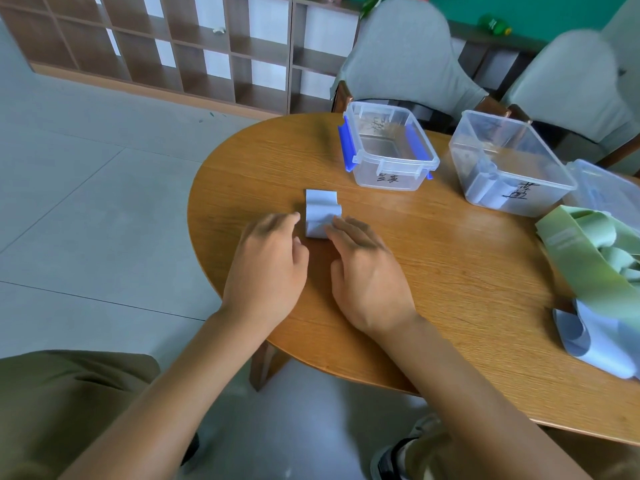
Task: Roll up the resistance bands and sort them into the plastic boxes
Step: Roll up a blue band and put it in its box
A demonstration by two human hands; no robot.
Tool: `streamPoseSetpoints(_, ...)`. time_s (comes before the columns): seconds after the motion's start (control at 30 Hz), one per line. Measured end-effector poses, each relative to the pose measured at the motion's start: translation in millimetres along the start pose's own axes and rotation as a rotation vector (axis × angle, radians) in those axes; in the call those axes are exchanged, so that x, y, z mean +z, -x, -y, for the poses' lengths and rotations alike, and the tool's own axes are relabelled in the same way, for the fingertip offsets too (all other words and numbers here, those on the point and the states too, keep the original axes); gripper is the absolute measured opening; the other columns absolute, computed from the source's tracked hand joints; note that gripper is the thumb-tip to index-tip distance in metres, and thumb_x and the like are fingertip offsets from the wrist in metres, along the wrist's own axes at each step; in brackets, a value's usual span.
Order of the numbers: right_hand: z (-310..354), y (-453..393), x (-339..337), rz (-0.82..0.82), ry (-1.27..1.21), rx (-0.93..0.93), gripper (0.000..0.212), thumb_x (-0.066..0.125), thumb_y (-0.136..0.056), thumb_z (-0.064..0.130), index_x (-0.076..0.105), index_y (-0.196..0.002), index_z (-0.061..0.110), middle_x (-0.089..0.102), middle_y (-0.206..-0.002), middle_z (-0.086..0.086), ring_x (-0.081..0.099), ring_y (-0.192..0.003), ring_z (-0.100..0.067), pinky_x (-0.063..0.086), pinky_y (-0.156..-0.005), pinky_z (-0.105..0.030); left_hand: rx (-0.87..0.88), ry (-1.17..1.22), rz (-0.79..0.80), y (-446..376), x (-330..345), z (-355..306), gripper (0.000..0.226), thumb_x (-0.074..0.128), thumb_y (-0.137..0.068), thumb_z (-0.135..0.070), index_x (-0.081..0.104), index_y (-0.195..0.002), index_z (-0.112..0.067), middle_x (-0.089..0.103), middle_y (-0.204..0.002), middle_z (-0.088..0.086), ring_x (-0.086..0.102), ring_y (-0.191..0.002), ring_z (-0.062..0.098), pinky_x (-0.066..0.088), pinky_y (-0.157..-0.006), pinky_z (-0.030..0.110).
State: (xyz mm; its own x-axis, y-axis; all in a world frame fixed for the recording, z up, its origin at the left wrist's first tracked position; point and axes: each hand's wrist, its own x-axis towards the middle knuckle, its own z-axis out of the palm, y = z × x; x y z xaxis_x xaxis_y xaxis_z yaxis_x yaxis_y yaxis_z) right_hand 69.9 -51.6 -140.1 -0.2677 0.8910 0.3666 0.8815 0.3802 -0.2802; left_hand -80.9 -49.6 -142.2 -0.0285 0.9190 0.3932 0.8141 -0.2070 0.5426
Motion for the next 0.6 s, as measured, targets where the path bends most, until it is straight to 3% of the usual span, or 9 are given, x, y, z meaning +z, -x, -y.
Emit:
streamPoseSetpoints(0.13, -5.9, -14.6, 4.0, -0.005, 0.023, 0.014, 0.045, 0.04, -0.082, 0.009, 0.066, -0.118, 0.004, 0.063, -0.13, -0.012, 0.05, -0.126, -0.034, 0.05, -0.098, -0.048, -0.037, 0.055, -0.022, -4.6, -0.1, -2.0, 0.035, 0.055, -0.095, -0.012, 0.064, -0.129, -0.008, 0.069, -0.112, 0.007, 0.063, -0.099, 0.027, 0.046, -0.086, 0.035)
streamPoseSetpoints(0.27, -15.2, -28.5, 7.8, -0.049, 0.012, 0.029, 0.024, 0.06, -0.088, 0.009, 0.069, -0.109, 0.006, 0.063, -0.114, -0.014, 0.054, -0.107, -0.036, 0.052, -0.087, -0.047, -0.069, 0.085, -0.031, -4.9, -0.1, -2.9, 0.032, 0.056, -0.096, -0.013, 0.066, -0.127, -0.011, 0.071, -0.111, 0.003, 0.063, -0.1, 0.022, 0.041, -0.081, 0.025)
streamPoseSetpoints(0.4, -20.1, -37.0, 12.3, -0.098, -0.048, 0.031, 0.022, 0.067, -0.085, 0.003, 0.069, -0.106, 0.006, 0.064, -0.103, -0.014, 0.057, -0.097, -0.036, 0.052, -0.083, -0.046, -0.058, 0.114, -0.031, -2.3, -0.1, 0.4, 0.031, 0.061, -0.096, -0.016, 0.066, -0.126, -0.013, 0.071, -0.115, 0.001, 0.065, -0.106, 0.019, 0.049, -0.088, 0.03)
streamPoseSetpoints(0.6, -11.2, -15.6, 12.6, -0.143, -0.123, 0.039, 0.024, 0.071, -0.082, -0.002, 0.07, -0.105, 0.006, 0.064, -0.101, -0.013, 0.061, -0.096, -0.033, 0.046, -0.084, -0.032, -0.101, 0.227, -0.02, 5.8, -8.0, 1.0, 0.033, 0.075, -0.088, -0.017, 0.07, -0.121, -0.017, 0.073, -0.113, -0.004, 0.068, -0.097, 0.011, 0.056, -0.089, 0.037)
